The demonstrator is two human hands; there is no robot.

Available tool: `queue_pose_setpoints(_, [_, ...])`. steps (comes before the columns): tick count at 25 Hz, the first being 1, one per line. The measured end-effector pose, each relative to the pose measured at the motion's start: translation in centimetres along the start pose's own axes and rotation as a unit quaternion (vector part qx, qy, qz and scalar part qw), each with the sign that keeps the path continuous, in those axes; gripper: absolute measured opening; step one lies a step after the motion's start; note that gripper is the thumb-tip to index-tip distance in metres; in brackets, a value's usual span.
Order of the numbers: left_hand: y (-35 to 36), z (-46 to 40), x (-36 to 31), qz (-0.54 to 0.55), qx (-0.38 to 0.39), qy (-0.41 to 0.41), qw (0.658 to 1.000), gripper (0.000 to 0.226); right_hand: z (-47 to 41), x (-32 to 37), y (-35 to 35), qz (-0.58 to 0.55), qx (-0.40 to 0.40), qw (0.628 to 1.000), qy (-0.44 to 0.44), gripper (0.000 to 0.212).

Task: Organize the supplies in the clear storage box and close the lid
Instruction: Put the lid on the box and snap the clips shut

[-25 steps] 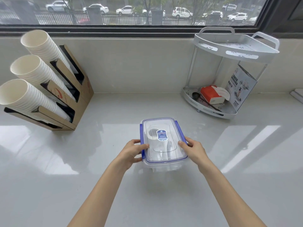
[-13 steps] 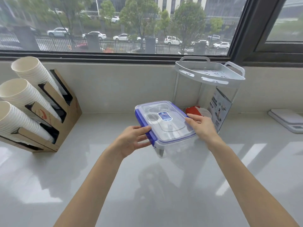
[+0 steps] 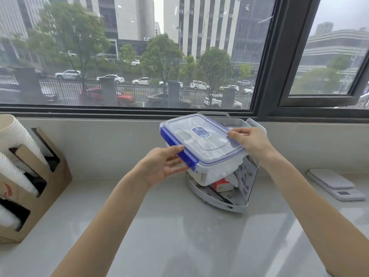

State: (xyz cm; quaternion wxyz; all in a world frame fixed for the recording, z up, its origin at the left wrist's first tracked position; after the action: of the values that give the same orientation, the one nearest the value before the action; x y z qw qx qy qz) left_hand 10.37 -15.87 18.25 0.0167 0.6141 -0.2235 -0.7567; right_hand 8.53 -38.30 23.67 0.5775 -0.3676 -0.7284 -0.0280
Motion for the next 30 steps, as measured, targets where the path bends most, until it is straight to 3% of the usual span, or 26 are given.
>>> queue_pose_setpoints(16, [10.6,-11.8,-3.5,0.054,0.062,-0.053,0.995,0.027,-15.6,-0.7,-5.7,0.034,-0.04,0.998,-0.042,0.029])
queue_pose_setpoints(30, [9.9,-16.5,-1.8,0.073,0.081,-0.072,0.991,0.031,-21.6,-5.0,-2.6,0.057,-0.024,0.998,-0.012,0.03])
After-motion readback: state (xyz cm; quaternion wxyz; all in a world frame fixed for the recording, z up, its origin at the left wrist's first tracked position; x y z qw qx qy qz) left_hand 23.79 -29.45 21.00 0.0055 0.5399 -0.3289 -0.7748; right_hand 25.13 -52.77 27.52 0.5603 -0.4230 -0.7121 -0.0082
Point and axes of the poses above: each hand's wrist, its own z-axis away from the middle knuckle, its own y-axis out of the palm, x = y × z, the point moved 7 cm from there along -z, towards the middle knuckle, and after that the axes turned 9 degrees about -x, right-handed, at the moved point
